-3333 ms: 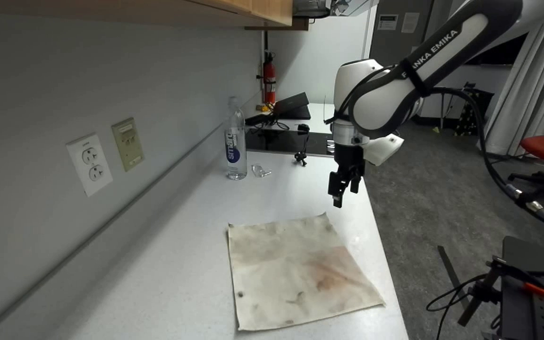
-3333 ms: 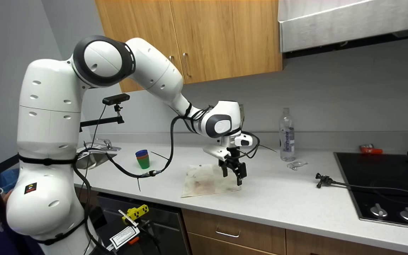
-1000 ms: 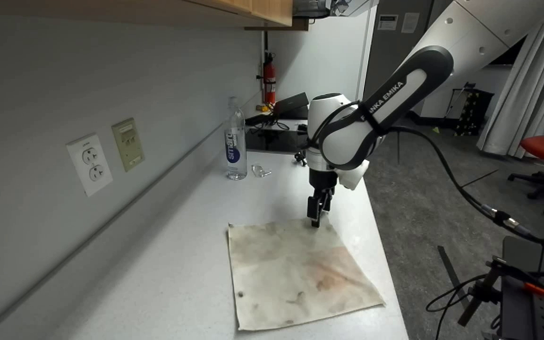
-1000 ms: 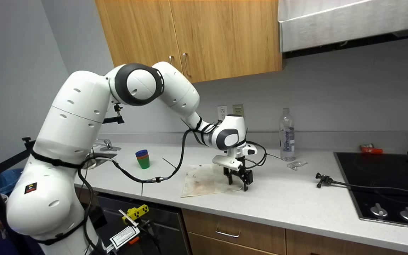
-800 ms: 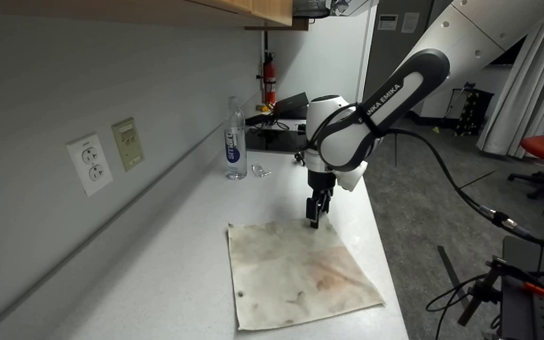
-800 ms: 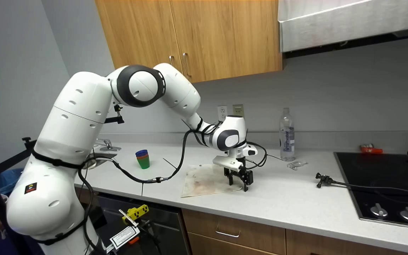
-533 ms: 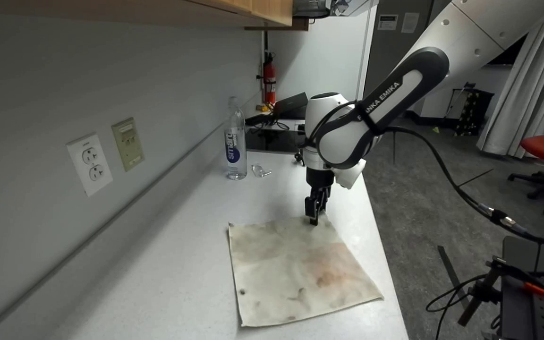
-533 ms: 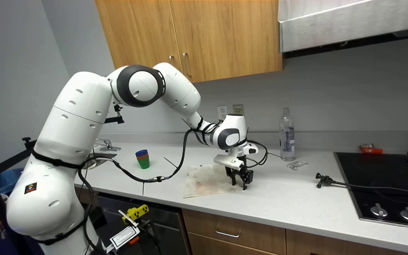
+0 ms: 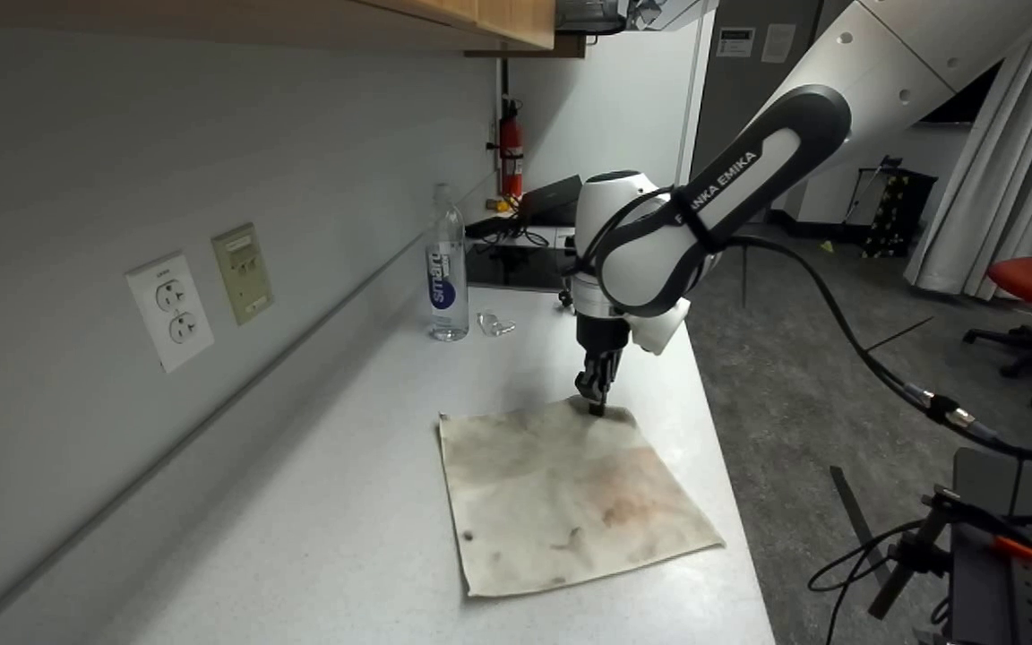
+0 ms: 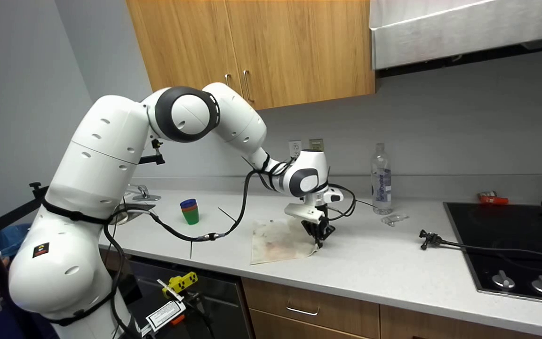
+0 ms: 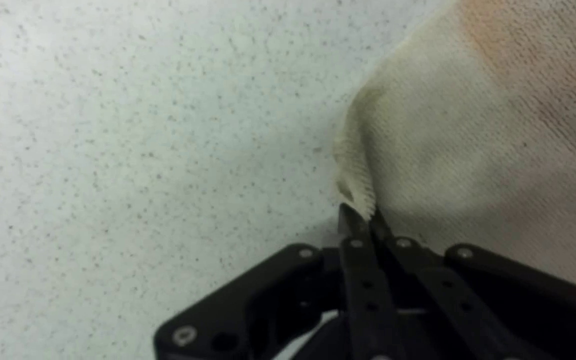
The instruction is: Fold the table cloth.
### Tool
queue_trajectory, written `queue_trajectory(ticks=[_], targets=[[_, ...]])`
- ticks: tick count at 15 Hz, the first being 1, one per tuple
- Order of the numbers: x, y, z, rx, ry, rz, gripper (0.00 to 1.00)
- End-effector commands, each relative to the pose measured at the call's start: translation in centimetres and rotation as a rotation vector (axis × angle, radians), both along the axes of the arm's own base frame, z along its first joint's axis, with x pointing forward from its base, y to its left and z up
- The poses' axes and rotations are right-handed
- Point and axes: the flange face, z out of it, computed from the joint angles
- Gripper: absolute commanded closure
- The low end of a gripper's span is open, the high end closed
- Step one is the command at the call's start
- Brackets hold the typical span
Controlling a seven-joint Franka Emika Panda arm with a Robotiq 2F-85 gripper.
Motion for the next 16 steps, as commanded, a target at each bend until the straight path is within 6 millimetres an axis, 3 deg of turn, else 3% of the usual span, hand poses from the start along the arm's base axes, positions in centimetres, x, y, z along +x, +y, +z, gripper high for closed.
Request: queue_trajectory(ticks=[1, 6, 9, 16], targets=[[0.2, 0.4, 0.9, -0.032, -0.033, 0.013, 0.99], [-0.6, 2.6, 3.3, -0.102, -0.054, 0.071, 0.99], [-1.3, 5.6, 4.4, -0.105, -0.041, 0.149, 0.99], [-2.5, 12.8, 3.4, -0.007, -0.014, 0.286, 0.99]])
